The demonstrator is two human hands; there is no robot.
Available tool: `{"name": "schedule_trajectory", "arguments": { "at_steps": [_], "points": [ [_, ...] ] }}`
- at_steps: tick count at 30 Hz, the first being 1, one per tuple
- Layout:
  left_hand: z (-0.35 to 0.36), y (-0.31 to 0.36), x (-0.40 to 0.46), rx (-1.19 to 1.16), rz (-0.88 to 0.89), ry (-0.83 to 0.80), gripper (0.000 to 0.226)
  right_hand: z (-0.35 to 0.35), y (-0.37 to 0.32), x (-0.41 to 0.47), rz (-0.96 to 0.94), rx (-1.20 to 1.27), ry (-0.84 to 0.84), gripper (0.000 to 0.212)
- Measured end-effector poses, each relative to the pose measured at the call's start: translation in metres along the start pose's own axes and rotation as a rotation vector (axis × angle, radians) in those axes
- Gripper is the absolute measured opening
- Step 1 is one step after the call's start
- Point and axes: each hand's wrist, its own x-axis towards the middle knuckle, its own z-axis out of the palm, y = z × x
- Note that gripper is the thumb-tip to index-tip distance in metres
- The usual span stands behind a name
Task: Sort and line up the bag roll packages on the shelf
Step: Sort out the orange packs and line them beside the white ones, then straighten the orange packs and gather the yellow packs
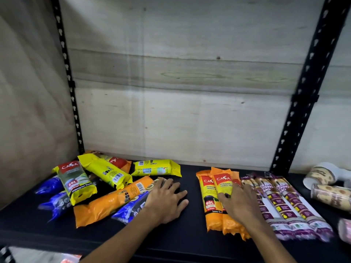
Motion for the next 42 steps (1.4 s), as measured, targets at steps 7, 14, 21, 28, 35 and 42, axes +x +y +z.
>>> {"name": "schedule_trajectory", "arguments": {
  "at_steps": [7,14,21,28,35,42],
  "points": [
    [-0.001,0.000,0.000,-0.028,0.001,-0.012,0.058,-0.001,-0.005,-0.007,0.004,-0.088,-0.002,0.064],
    [-0.023,-0.022,-0.016,-0.439,-0.024,0.039,0.051,-0.007,-0.009,-0.008,0.017,-0.167,0.011,0.064],
    [-0.026,-0.100,-0.070,-0.342,-0.327,0.224,0.074,0.007,-0.080,-0.031,-0.154,-0.112,0.153,0.059],
    [-0.031,-0.073,-0.099,-0.373,-0.307,0.057,0.079,0.052,-0.119,-0.041,-0.139,0.140,-0.095,0.055],
    [-0.023,-0.060,-0.096,-0.228,-0.343,-0.058,0.079,0.072,-0.103,-0.043,-0.143,0.229,-0.079,0.047],
    [-0.034,-0.075,-0.097,-0.309,-0.367,0.085,0.071,0.086,-0.098,-0.049,-0.294,-0.056,-0.147,0.064]
  ]
}}
